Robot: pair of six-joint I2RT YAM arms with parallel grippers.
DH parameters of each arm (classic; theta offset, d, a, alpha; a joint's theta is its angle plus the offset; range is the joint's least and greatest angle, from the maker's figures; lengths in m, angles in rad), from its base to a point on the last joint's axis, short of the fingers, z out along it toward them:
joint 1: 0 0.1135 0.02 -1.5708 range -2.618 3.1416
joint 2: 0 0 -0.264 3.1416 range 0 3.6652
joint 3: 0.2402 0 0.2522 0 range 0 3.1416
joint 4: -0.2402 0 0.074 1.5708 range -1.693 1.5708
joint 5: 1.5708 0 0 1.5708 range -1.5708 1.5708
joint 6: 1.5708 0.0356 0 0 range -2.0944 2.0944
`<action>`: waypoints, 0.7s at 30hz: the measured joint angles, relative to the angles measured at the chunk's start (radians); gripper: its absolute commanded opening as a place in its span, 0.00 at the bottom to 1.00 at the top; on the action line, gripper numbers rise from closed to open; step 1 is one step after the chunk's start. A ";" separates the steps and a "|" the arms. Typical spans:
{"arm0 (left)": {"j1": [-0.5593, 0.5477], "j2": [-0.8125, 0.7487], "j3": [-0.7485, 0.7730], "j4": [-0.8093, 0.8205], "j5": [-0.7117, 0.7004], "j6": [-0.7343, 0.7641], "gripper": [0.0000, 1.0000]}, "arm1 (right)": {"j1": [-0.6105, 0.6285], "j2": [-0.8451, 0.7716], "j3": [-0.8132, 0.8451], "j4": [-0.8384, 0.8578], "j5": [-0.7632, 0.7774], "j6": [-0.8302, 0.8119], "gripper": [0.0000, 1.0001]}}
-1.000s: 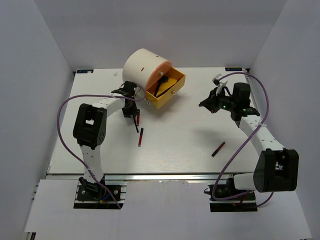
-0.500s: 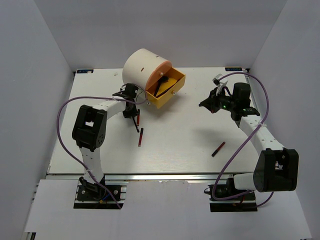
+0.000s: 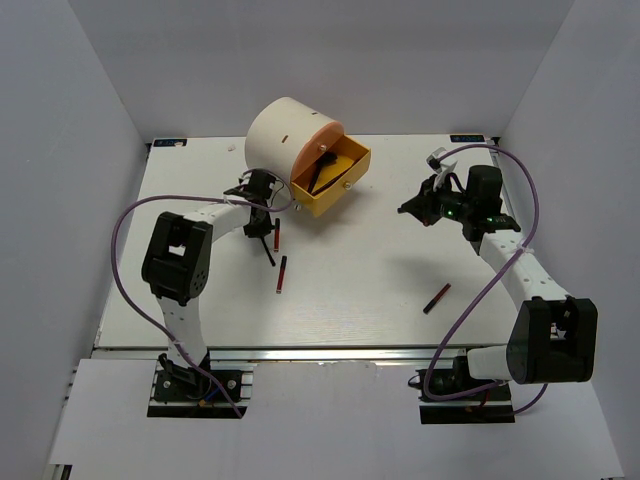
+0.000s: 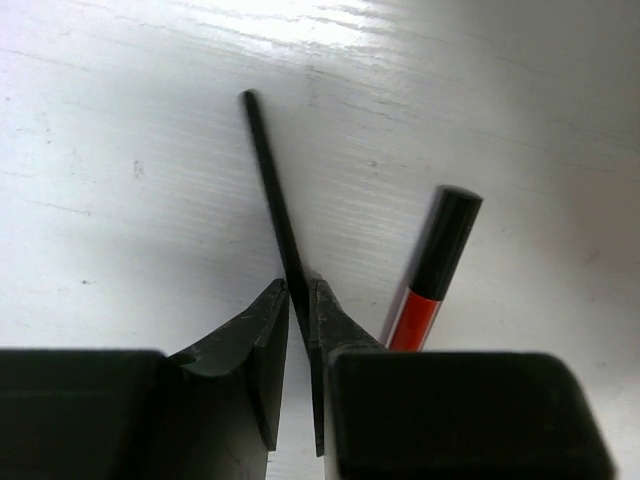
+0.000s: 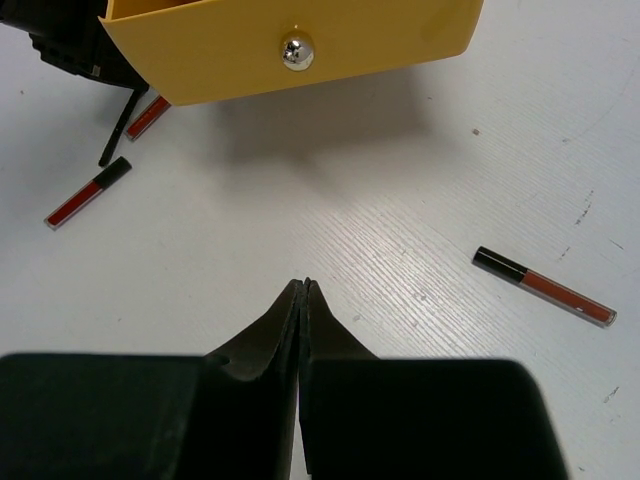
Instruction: Organize the makeup
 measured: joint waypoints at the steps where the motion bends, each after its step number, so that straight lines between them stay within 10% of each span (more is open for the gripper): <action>1: 0.000 -0.003 -0.004 0.000 -0.003 0.002 0.24 | -0.001 0.000 0.000 0.000 0.000 0.000 0.02; 21: 0.039 -0.053 -0.061 -0.021 -0.025 0.032 0.00 | -0.018 -0.001 -0.005 0.001 0.000 0.000 0.02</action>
